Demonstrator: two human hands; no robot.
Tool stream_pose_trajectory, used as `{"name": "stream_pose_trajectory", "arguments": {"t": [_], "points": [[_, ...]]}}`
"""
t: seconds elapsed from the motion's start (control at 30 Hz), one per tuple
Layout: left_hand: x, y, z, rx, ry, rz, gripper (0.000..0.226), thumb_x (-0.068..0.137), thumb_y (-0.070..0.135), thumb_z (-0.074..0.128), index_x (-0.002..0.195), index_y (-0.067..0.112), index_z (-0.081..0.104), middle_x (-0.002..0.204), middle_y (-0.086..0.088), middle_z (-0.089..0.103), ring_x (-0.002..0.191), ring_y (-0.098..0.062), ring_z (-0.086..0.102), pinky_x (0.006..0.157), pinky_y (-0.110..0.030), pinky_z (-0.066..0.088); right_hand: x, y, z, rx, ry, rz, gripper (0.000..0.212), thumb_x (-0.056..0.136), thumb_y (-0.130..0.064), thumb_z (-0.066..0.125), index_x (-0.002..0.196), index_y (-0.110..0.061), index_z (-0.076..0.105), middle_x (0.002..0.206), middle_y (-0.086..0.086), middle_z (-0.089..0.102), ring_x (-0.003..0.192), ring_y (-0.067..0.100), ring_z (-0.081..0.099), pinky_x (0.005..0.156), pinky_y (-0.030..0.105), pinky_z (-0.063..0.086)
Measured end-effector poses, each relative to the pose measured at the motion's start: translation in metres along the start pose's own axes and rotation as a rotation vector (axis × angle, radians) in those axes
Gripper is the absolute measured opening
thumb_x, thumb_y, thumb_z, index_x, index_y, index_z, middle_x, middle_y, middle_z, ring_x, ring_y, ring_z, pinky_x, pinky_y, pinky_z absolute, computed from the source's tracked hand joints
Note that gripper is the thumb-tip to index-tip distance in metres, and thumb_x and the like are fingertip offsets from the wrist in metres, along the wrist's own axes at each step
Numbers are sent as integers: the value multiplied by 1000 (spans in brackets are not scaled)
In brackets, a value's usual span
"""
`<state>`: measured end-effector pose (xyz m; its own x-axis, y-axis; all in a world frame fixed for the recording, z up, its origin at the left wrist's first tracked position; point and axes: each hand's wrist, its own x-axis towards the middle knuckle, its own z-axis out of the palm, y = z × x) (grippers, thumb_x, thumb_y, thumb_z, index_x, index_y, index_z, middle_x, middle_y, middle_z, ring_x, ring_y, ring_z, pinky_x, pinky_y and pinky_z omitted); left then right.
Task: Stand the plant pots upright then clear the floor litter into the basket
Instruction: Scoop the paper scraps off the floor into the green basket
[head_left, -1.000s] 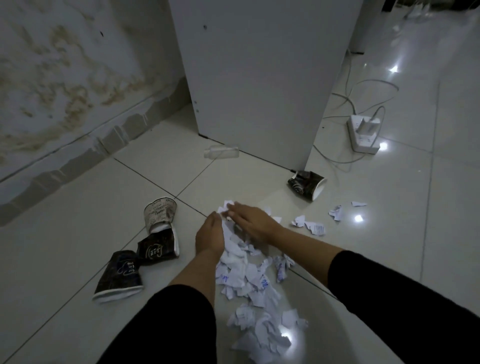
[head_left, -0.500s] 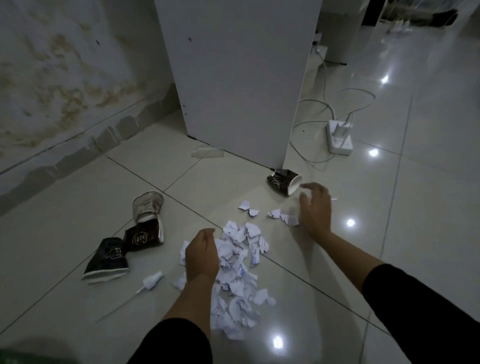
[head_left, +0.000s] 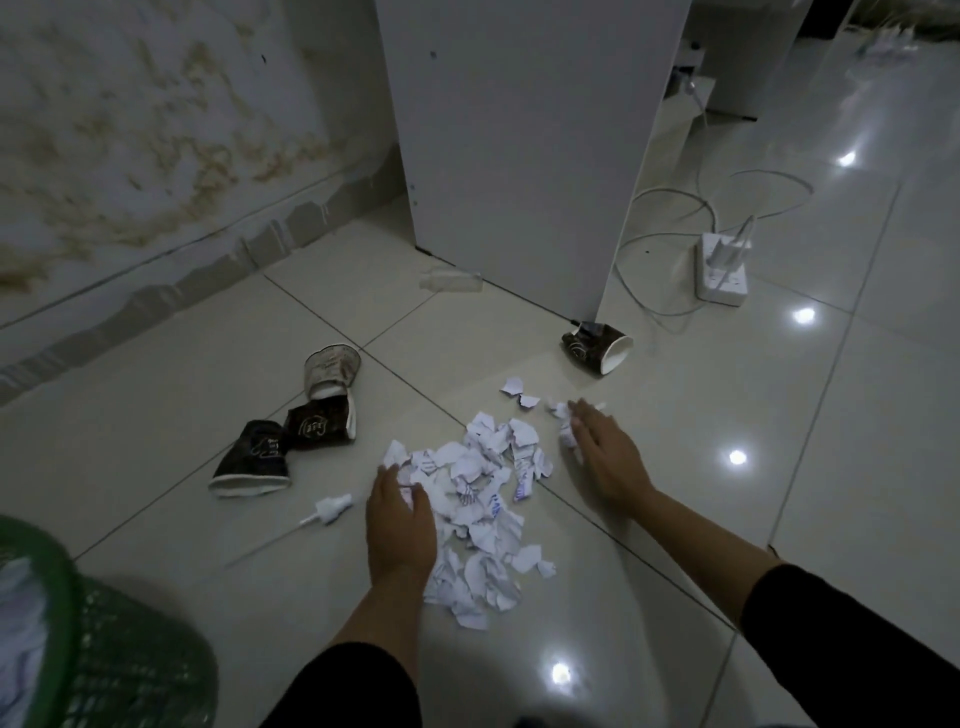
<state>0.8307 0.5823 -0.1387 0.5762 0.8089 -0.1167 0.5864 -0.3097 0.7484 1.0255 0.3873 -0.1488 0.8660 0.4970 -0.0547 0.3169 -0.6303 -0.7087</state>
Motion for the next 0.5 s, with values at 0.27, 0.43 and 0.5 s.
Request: {"name": "stream_pose_trajectory", "arguments": {"t": [0.27,0.43,0.5], "points": [[-27,-4,11,-107,55,79,41,99,20,43,138,10,46,142,-9,47,132,-22,43,112,-36,34,12,-39,16,106,201,-273,31,92,-37,44,110,-22,63,117,-3,59,112,17,53,90,23,37],[-37,-3,12,-146,130,82,56,97,28,48,148,13,30,152,-4,33,140,-17,30,115,-28,25,44,-59,37,-90,-107,-246,66,83,-72,32,141,-44,41,161,-4,22,150,20,13,118,55,6],[-36,3,15,-160,140,91,61,96,36,47,150,19,24,156,-1,24,144,-14,22,117,-28,21,47,-67,47,-93,-228,-254,72,80,-79,25,142,-45,42,162,-5,21,151,18,9,119,57,0]]}}
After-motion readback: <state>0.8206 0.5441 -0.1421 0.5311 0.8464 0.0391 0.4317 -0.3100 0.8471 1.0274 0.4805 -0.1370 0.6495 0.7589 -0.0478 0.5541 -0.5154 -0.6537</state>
